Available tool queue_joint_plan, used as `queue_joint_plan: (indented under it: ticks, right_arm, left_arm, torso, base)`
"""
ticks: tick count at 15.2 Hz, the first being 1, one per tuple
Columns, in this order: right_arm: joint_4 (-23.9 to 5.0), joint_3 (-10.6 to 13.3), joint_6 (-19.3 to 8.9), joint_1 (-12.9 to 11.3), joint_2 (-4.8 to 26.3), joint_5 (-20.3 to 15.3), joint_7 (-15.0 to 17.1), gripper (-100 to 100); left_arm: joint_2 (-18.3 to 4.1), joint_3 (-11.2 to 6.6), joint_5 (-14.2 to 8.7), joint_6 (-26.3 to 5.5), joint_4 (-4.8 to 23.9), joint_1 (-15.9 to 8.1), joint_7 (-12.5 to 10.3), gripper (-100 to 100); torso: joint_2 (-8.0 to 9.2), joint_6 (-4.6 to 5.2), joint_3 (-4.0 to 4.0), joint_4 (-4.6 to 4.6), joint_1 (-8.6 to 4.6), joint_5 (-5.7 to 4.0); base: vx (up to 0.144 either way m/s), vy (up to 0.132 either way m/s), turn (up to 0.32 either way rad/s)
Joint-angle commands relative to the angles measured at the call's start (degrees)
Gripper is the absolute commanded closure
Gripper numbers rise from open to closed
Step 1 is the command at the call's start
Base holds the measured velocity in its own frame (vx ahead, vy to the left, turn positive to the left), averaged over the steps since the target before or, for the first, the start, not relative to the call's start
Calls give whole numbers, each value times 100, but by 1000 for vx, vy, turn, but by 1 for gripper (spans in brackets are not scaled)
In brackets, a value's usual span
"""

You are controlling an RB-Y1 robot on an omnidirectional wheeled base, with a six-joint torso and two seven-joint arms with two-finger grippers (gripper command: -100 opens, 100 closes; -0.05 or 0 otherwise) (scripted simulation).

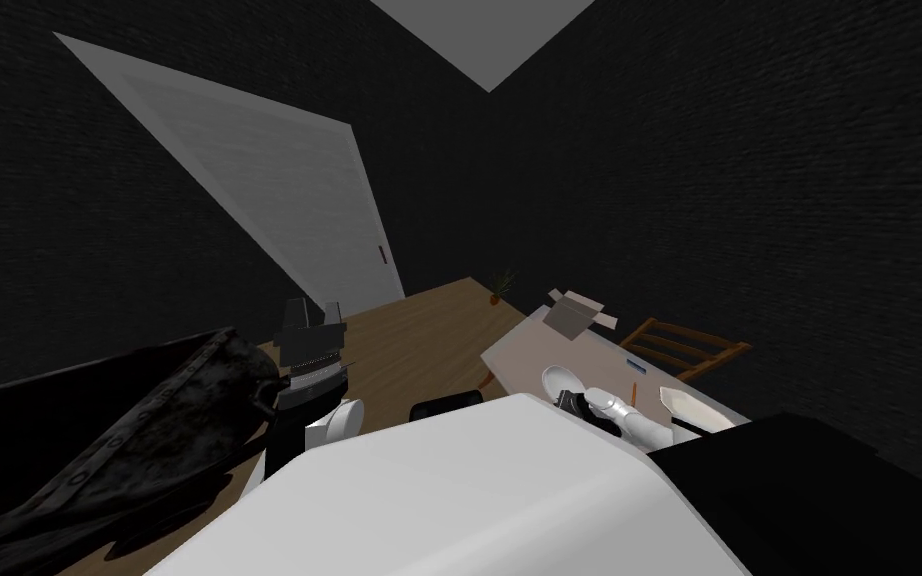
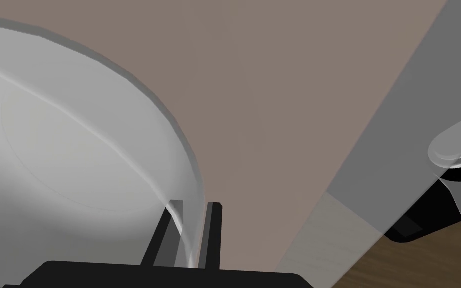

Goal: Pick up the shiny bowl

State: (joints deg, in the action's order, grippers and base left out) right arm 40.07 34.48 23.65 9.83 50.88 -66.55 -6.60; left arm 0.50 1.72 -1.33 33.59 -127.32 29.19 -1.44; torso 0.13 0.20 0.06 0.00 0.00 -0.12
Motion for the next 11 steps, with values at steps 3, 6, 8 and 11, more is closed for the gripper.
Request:
queue_joint_plan:
  ticks: [3, 6, 8, 11]
  right_arm:
    - [35, 593, -98, -339, 150, 355, 98, 100]
    - [126, 962, -219, -625, 325, 611, 252, 100]
    - [126, 1218, -219, -658, 325, 682, 252, 100]
    - [217, 1557, -341, -932, 501, 966, 406, 100]
  left_arm:
    - [0, 0, 0, 0, 0, 0, 0, 0]
    - [0, 0, 0, 0, 0, 0, 0, 0]
    - [0, 0, 0, 0, 0, 0, 0, 0]
    - [0, 0, 0, 0, 0, 0, 0, 0]
  torso:
    - [0, -4, 2, 5, 1, 7]
    - [1, 0, 1, 1, 4, 5]
    - [4, -2, 4, 5, 4, 13]
    - [1, -2, 0, 0, 7, 8]
  base:
    - [-21, 1, -115]
    - [-13, -1, -31]
    - [-25, -2, -110]
    - [-11, 0, -44]
